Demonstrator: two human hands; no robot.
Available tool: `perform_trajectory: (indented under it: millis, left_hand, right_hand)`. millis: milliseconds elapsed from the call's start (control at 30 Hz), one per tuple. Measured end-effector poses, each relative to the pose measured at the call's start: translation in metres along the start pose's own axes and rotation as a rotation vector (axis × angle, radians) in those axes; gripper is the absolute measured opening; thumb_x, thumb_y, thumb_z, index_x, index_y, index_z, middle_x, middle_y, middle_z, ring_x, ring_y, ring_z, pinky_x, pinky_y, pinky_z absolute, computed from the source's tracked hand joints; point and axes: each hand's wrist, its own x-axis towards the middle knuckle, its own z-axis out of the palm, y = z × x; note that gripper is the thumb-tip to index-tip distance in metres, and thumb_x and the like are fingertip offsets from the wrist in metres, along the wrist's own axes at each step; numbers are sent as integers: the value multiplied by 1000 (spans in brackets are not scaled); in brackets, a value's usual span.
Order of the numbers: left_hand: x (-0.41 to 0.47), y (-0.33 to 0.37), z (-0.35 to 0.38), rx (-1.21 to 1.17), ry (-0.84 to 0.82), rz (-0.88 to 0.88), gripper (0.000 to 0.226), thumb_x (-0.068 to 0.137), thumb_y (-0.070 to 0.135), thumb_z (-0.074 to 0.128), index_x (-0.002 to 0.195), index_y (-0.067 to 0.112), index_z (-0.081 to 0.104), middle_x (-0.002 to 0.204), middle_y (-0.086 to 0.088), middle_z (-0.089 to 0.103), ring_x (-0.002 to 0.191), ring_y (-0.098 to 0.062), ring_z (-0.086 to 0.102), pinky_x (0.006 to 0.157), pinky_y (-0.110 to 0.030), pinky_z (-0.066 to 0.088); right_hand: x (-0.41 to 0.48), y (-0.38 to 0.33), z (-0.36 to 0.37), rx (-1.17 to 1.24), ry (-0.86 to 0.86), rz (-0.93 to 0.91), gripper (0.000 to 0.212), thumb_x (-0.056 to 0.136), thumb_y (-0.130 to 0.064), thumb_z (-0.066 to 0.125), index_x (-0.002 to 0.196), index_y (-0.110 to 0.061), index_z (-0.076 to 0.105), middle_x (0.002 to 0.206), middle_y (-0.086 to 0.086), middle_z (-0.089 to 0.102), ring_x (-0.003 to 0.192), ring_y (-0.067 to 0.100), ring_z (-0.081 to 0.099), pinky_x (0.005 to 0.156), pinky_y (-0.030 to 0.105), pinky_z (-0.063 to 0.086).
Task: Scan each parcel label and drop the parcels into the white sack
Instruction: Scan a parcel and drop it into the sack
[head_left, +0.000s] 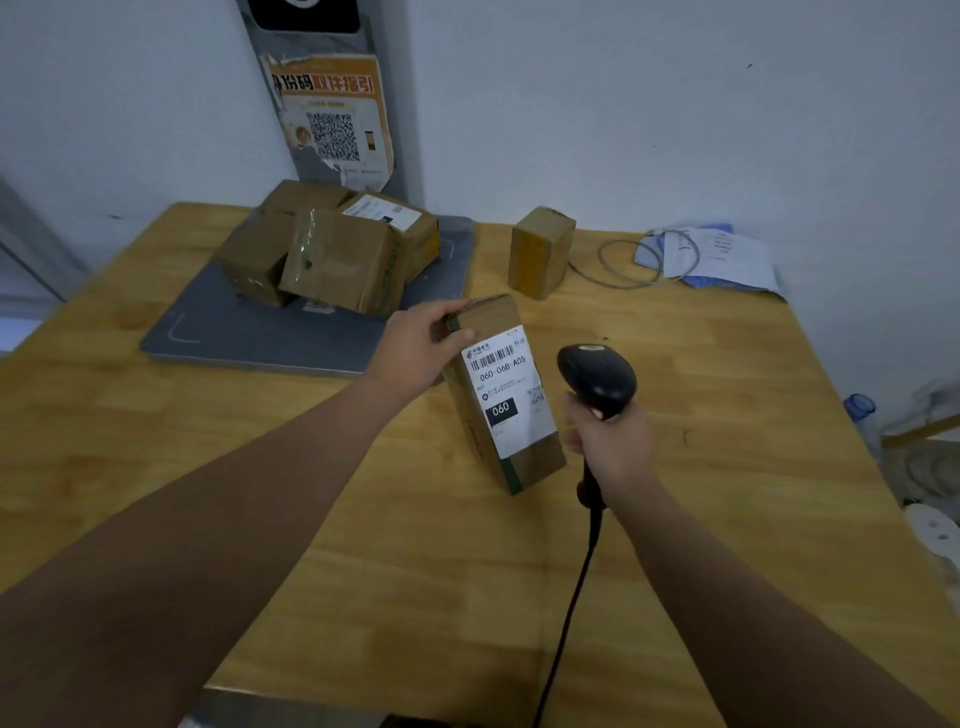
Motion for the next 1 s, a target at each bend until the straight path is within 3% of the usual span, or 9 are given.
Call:
perform_trajectory:
  millis: [67,133,333,567,667,800,1000]
  left_hand:
    - [-3,3,1,-29,-11,-4,44,92,24,64,134,15,56,131,-2,59,120,-12,50,98,-18,36]
    - [-4,8,2,-59,-26,-3,44,92,22,64,135,14,56,133,-3,57,122,-12,50,95,-16,35]
    - [-7,13,-2,-92,-31,-34,43,94,19,62,135,11,55,129,-7,59,112,-9,51,95,-21,41]
    - [-5,17,-1,-53,-78,-43,38,99,19,52,136,8,53,131,-13,60,121,-29,54,101,-36,43]
    - [-4,16,0,-56,-70,-61,38,100,19,51,136,10,53,131,-11,59,123,-26,53,101,-34,43]
    - [-4,13,-1,-67,-63,-53,37,100,18,51,136,10,53,133,-7,58,123,-16,52,99,-23,41]
    - [-6,14,1,-56,-51,-25,38,100,18,51,136,7,53,132,-8,59,123,-18,53,103,-29,42]
  right_hand:
    - [-12,-11,-10,-14,-135,-36,16,88,-16,68,74,-10,63,64,5,63,51,14,59,54,29,51]
    - [-22,-19,-17,-51,-210,-67,21,87,-14,69,69,-5,62,58,7,59,45,12,53,49,24,45]
    - [-40,-21,-6,-188,-177,-108,33,82,-26,74,57,-16,56,44,-8,50,45,9,46,51,23,41]
    - [-48,-20,1,-198,-180,-56,22,85,-18,71,69,-7,62,56,5,53,50,14,47,55,29,41]
    - [-51,-16,-1,-189,-154,-27,18,84,-14,69,84,4,64,62,10,53,55,18,49,56,32,41]
    - [-59,-10,-5,-193,-150,9,13,84,-10,67,84,2,64,59,7,53,49,15,49,47,22,42]
    - [-65,-2,-6,-160,-149,15,9,84,-9,67,76,-6,63,52,1,52,38,4,47,41,15,41]
